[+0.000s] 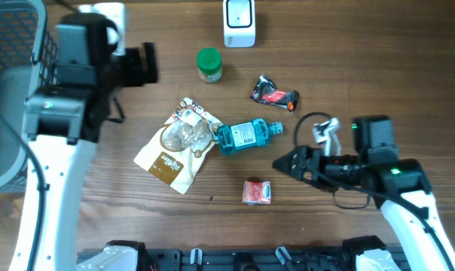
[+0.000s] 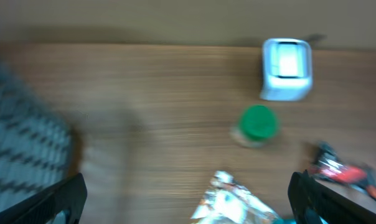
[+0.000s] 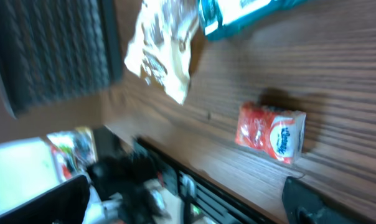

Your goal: Scan the item barcode

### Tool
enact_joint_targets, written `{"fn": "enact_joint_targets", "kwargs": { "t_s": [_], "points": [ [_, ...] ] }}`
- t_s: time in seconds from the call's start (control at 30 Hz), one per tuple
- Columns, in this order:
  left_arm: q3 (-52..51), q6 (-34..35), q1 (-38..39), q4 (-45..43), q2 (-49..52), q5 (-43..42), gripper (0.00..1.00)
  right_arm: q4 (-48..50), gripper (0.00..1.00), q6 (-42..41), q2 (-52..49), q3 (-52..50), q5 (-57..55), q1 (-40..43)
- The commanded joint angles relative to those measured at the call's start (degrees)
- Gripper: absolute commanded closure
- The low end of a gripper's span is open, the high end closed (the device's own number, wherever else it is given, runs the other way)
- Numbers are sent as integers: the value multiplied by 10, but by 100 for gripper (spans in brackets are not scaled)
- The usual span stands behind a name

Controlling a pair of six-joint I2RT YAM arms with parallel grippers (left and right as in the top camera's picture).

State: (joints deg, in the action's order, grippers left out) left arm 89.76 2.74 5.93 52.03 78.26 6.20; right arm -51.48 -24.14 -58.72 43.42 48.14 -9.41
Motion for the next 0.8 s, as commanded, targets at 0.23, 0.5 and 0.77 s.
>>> {"fn": "enact_joint_targets", "kwargs": {
  "t_s": [0.23,0.5,0.77],
  "points": [
    [3,25,-116,73,-13,-53,0,238,95,-29,-6,-79,-66,-247],
    [3,25,-116,87,-13,-53,0,538,96,-136,-27,-229,34,-254],
    [3,25,-116,96,-13,-53,0,539,95,-162,-134,-231,34,-214]
  ]
}}
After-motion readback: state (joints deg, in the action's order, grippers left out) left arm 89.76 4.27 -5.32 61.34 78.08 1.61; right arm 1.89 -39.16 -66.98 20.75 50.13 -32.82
